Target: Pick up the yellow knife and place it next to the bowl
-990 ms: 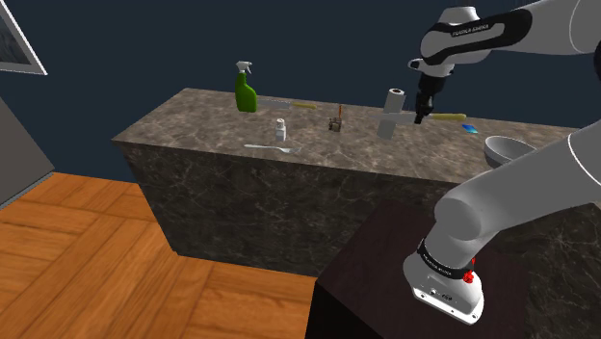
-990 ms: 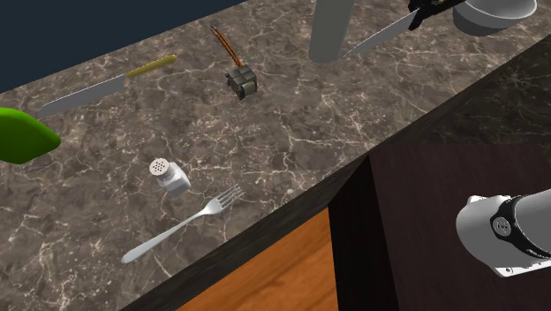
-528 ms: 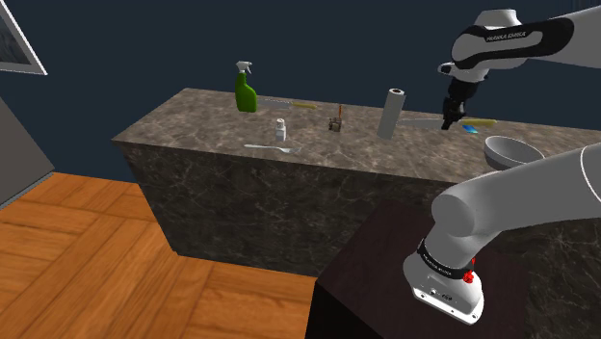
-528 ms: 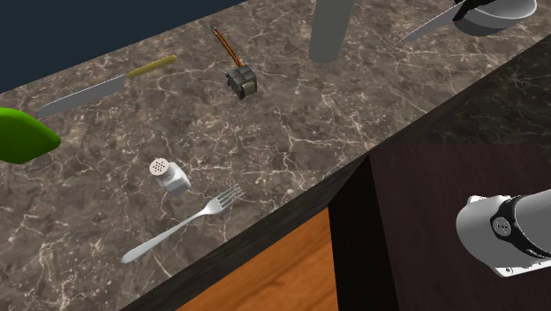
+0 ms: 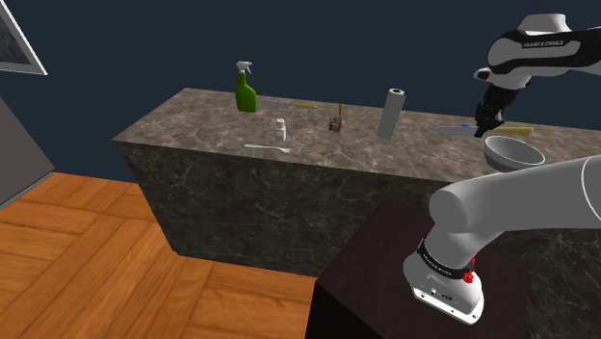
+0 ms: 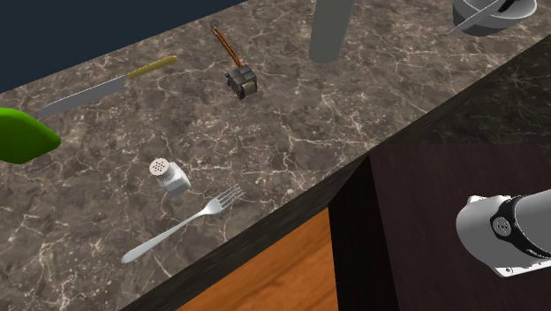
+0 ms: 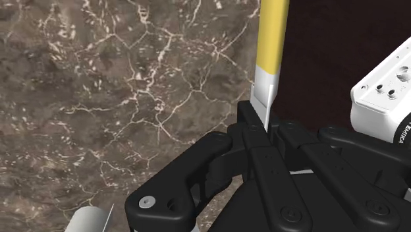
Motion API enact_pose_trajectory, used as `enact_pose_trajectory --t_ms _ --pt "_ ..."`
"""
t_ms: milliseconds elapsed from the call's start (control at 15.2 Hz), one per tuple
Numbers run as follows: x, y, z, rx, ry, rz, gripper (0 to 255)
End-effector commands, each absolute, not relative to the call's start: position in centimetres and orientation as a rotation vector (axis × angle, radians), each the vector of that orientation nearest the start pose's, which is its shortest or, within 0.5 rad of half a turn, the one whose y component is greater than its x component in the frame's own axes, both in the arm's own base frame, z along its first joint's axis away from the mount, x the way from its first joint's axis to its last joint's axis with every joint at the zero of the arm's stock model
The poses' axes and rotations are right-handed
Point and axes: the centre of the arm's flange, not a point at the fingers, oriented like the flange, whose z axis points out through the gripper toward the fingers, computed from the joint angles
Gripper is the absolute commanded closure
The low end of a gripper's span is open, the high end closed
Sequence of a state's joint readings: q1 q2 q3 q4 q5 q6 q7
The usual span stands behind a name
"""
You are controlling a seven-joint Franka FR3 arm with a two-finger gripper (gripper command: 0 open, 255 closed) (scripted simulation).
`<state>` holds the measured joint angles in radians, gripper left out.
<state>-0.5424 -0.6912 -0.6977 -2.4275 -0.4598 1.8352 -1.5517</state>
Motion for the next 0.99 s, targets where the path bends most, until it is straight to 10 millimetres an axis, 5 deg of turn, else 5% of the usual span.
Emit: enact_pose_trajectory --t_ms 0,924 --pt "4.7 -39.3 48.0 -3.021 -0.878 0.032 255" --pt "4.7 -39.3 40.6 -3.021 -0.878 0.032 255"
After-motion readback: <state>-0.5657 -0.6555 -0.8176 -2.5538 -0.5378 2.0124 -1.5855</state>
